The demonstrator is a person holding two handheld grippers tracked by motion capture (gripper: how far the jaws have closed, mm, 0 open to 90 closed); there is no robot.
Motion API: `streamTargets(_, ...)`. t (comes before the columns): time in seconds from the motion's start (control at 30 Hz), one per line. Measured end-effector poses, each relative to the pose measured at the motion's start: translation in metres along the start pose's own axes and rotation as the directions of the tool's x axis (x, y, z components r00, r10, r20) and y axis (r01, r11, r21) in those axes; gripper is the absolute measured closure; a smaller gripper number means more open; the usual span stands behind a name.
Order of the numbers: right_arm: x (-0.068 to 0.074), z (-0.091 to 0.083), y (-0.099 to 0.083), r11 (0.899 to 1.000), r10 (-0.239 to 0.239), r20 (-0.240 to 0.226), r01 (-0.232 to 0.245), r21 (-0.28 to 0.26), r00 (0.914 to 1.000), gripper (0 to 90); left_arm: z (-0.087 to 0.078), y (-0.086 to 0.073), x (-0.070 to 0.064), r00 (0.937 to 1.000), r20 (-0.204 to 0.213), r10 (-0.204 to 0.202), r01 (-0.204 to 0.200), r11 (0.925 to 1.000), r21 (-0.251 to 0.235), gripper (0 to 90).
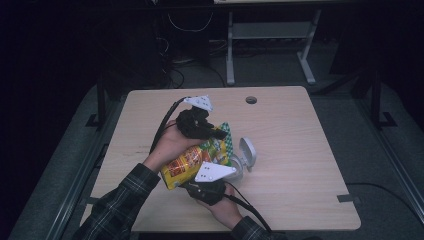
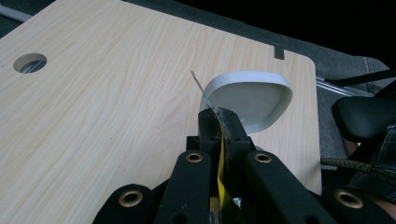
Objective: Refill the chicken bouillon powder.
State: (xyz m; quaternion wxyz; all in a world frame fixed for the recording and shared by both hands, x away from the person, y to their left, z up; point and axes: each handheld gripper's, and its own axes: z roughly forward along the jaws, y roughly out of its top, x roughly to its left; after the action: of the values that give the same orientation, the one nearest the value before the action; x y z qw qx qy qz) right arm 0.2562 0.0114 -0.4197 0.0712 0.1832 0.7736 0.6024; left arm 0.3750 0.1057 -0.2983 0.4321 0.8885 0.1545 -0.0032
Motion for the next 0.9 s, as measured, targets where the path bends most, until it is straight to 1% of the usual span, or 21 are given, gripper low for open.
streamTargets(0.1, -0.0004, 0.0004, 0.0005, 1.0, 0.004, 0.0, -0.004, -0.001, 1.0, 90.0, 0.0001, 0.0007, 0.0013, 1.0, -0.001, 0.005, -0.005, 0.9999, 0.01, 90.0)
streamTargets(0.33, 0.0002, 0.0006, 0.002, 1.0, -0.004, -0.004, 0.004, -0.008, 1.0, 90.0, 0.001, 0.0024, 0.0024, 0.9999, 0.013, -0.009, 0.008, 0.9997, 0.021, 90.0)
streamTargets(0.43, 0.0003, 0.0, 0.0023, 1.0, -0.002, -0.005, 0.002, -0.012, 1.0, 90.0, 0.0005, 0.0032, 0.002, 0.9999, 0.01, -0.005, 0.005, 0.9997, 0.023, 90.0)
streamTargets(0.53, 0.0008, -0.0006, 0.0021, 1.0, -0.006, -0.005, 0.006, -0.015, 1.0, 90.0, 0.0009, 0.0033, 0.001, 0.9999, 0.009, -0.008, 0.008, 0.9996, 0.028, 90.0)
streamTargets(0.57, 0.0014, -0.0007, 0.002, 1.0, -0.004, -0.008, 0.004, -0.017, 1.0, 90.0, 0.0016, 0.0032, 0.0008, 0.9998, 0.011, -0.019, 0.019, 0.9995, 0.027, 89.9)
streamTargets(0.8, 0.0025, -0.0012, 0.0017, 1.0, -0.019, -0.012, 0.019, -0.019, 0.9998, 90.0, 0.0027, 0.0031, 0.0003, 0.9995, 0.015, -0.028, 0.028, 0.9988, 0.04, 89.9)
streamTargets(0.9, 0.0032, -0.0014, 0.0, 1.0, -0.012, -0.016, 0.011, -0.024, 0.9998, 90.0, 0.0037, 0.0037, 0.0, 0.9994, 0.018, -0.029, 0.028, 0.9983, 0.051, 89.9)
